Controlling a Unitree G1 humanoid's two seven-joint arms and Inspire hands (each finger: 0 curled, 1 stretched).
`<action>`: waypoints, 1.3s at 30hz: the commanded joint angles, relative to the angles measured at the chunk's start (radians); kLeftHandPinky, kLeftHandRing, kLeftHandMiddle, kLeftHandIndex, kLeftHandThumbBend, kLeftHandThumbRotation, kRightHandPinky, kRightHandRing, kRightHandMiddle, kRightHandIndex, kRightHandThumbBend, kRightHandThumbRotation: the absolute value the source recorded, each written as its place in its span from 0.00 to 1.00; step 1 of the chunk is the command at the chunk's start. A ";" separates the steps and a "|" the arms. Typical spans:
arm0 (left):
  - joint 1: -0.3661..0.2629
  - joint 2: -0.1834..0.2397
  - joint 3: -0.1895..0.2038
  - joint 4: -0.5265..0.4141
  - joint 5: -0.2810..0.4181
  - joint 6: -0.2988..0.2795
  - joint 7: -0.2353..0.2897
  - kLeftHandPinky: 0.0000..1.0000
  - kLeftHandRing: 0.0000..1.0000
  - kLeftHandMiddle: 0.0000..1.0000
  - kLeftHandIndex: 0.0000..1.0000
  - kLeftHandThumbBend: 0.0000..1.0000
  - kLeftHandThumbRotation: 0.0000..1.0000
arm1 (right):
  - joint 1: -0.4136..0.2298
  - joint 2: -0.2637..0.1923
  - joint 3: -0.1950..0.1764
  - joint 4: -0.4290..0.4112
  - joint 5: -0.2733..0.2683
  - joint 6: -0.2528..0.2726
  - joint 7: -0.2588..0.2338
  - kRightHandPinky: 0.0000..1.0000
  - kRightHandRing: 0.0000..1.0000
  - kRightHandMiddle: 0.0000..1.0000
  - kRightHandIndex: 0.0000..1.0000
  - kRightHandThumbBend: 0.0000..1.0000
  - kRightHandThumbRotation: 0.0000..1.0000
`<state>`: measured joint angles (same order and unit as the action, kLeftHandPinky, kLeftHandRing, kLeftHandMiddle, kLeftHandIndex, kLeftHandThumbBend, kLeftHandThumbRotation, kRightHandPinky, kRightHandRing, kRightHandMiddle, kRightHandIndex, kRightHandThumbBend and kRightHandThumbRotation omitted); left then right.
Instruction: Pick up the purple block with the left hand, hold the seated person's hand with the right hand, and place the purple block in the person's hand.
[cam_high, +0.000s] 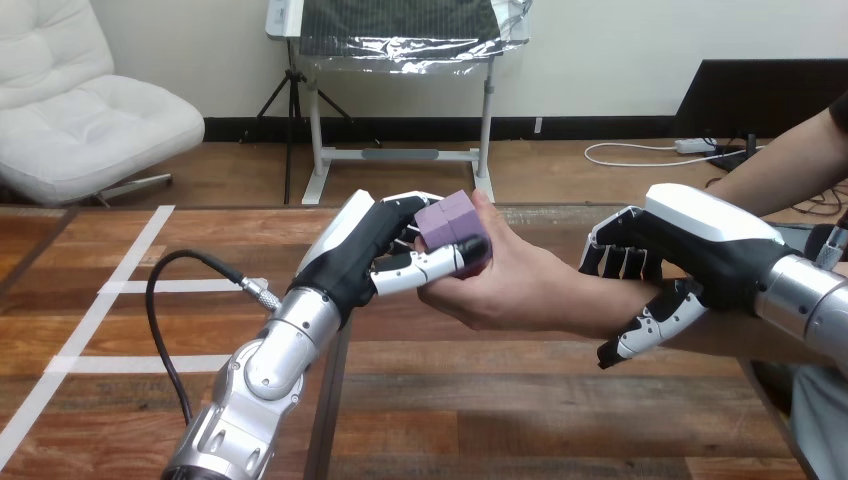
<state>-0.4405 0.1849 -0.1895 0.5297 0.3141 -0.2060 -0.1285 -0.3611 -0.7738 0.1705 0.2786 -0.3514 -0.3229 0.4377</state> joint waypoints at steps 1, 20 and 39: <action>-0.027 0.008 0.019 -0.015 -0.023 -0.037 0.011 0.63 0.67 0.69 0.72 0.43 0.96 | 0.018 0.019 -0.001 0.027 0.014 -0.008 0.011 0.39 0.43 0.48 0.52 0.87 0.09; -0.026 0.016 0.020 0.001 -0.039 -0.061 0.010 0.65 0.67 0.68 0.71 0.34 1.00 | 0.012 0.020 0.001 0.049 0.006 -0.028 0.004 0.37 0.42 0.47 0.52 0.87 0.10; -0.025 0.020 0.020 -0.002 -0.036 -0.053 0.014 0.65 0.66 0.68 0.71 0.48 1.00 | 0.009 0.022 0.002 0.054 0.004 -0.025 0.006 0.38 0.43 0.48 0.52 0.87 0.09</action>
<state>-0.4405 0.1878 -0.1869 0.5325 0.2843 -0.2454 -0.1279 -0.3611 -0.7739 0.1688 0.3018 -0.3533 -0.3478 0.4382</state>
